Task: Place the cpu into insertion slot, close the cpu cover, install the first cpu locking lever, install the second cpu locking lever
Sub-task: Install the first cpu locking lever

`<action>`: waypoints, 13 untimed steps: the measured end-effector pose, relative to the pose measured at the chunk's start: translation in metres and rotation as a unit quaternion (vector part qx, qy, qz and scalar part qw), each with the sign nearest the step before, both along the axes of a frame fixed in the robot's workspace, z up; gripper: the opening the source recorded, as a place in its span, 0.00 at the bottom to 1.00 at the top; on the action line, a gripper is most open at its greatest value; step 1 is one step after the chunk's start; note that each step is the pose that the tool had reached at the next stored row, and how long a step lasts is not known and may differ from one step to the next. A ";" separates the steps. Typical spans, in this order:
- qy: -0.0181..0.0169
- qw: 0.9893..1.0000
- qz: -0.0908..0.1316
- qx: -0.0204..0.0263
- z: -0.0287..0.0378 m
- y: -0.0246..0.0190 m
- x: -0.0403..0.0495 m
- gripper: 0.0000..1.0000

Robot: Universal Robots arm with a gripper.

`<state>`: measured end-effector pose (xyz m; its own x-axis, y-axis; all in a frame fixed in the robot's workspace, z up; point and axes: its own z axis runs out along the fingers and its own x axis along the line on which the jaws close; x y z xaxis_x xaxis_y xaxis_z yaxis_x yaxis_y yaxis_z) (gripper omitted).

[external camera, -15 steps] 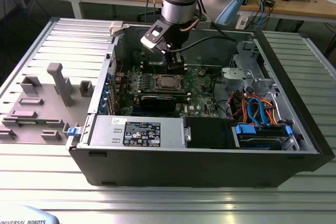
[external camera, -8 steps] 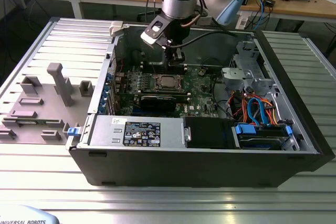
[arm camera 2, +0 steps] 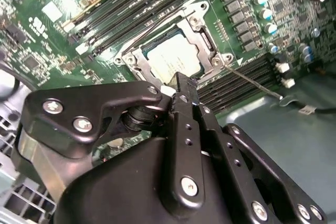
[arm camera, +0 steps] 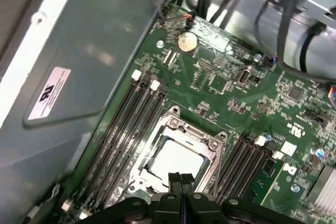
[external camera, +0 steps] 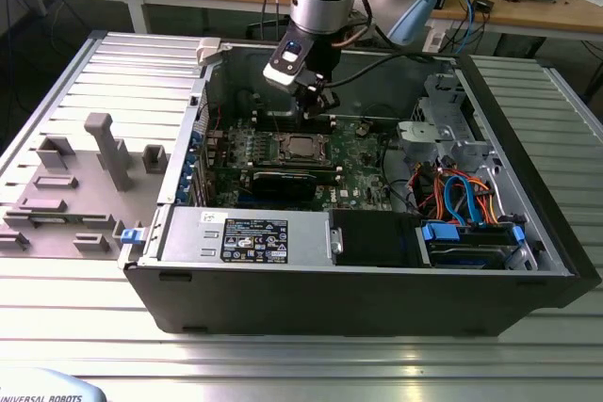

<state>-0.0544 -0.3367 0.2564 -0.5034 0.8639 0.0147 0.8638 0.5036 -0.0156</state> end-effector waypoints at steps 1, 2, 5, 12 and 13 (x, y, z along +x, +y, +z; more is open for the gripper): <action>0.000 1.000 0.007 0.000 0.0000 0.0000 0.0000 0.11; 0.000 1.000 0.014 0.000 0.0000 0.0000 0.0000 0.11; 0.000 1.000 0.021 0.000 0.0000 0.0000 0.0000 0.11; 0.000 0.999 0.047 0.000 0.0000 0.0000 0.0000 0.11; 0.000 0.998 0.061 0.000 0.0000 0.0000 0.0000 0.11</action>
